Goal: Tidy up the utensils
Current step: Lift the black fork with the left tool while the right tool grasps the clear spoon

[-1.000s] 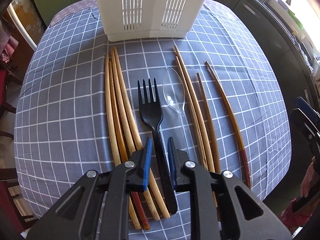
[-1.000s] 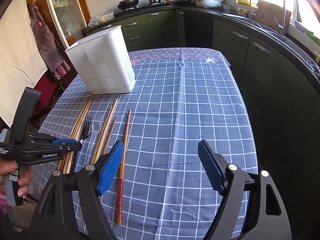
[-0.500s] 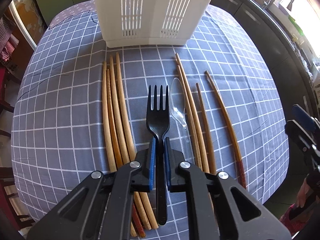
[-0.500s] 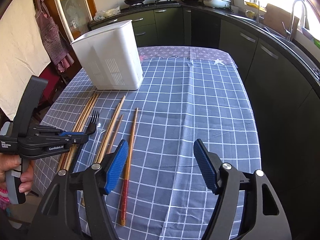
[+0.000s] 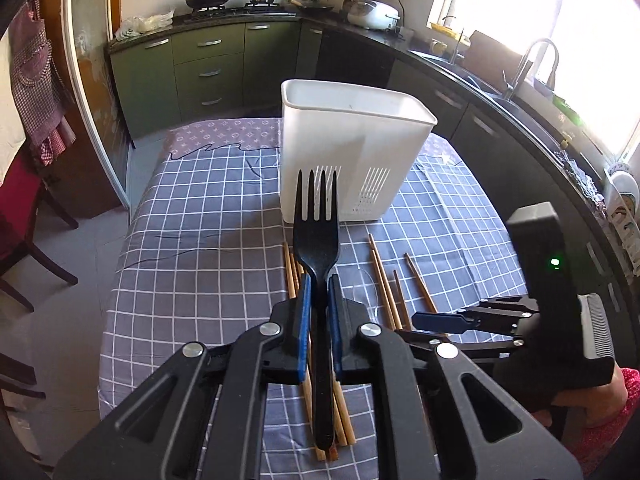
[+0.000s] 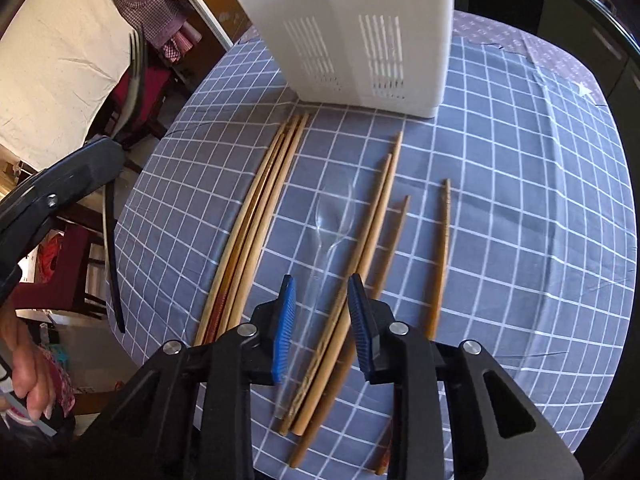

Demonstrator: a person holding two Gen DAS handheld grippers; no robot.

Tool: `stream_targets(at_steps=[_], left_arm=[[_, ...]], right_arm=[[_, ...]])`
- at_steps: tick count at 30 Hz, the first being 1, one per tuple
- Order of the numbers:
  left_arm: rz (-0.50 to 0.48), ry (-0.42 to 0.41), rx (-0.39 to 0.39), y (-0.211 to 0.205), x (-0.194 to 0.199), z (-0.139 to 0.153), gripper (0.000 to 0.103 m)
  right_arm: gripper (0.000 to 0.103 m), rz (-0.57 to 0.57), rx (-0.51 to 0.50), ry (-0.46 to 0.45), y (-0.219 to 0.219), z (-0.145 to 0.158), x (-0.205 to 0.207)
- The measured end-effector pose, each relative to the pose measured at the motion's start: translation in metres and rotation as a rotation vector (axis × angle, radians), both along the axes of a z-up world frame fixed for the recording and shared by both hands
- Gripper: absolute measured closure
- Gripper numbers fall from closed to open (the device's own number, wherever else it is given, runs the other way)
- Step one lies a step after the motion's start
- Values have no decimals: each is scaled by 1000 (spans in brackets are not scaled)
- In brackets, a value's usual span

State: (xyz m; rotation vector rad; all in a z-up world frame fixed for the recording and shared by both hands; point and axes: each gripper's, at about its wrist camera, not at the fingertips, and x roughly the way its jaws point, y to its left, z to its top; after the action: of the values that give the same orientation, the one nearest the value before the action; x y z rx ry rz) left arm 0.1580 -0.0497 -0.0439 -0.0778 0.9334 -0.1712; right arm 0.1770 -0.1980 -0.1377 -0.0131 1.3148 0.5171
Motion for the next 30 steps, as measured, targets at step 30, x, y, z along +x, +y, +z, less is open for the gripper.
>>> stream_targets(at_steps=[30], left_arm=[[11,-259,-150,32,24,85,94]], right_arm=[[93,-71,220,-130,-14,30,-21]])
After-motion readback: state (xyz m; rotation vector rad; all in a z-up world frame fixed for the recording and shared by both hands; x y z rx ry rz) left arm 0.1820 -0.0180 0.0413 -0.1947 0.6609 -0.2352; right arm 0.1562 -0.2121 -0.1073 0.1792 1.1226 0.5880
